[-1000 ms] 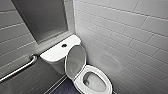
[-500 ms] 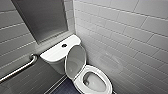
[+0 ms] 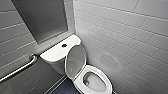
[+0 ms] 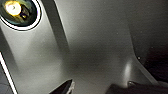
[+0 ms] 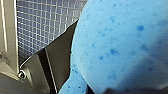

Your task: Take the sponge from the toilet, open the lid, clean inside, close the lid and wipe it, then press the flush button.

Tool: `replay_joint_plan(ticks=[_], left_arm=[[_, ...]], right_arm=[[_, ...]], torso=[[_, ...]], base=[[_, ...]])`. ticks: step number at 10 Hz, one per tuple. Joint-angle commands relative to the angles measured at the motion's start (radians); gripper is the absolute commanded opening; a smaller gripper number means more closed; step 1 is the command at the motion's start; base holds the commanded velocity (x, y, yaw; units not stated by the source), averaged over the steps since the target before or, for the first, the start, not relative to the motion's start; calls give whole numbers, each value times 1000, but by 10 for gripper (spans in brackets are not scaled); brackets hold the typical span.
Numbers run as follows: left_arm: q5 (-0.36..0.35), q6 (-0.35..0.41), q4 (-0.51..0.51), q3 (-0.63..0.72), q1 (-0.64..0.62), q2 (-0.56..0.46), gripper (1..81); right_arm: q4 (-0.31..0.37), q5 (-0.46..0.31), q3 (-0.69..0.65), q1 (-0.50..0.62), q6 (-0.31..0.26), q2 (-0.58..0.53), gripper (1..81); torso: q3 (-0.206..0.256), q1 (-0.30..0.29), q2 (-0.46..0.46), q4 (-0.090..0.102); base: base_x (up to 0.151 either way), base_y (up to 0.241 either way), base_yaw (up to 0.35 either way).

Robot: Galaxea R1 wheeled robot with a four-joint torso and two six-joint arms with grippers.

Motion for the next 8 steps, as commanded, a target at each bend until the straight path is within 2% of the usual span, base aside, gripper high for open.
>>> replay_joint_plan(ticks=[1, 3, 6, 8], left_arm=[[76, 8, -19, 0, -3, 4, 811], [83, 8, -16, 18, 0, 12, 811], [74, 16, -11, 46, 9, -6, 811], [70, 13, -19, 194, 24, -89, 811]], right_arm=[[-36, -35, 125, 14, -2, -99, 10], [-36, -37, 288, 82, -2, -211, 10], [-33, -54, 482, 255, -4, -348, 10], [-22, -93, 542, 369, 4, -386, 10]], torso=[[0, 0, 0, 0], [0, 0, 0, 0], [0, 0, 0, 0], [0, 0, 0, 0]], base=[[0, 0, 0], [0, 0, 0], [0, 0, 0], [0, 0, 0]])
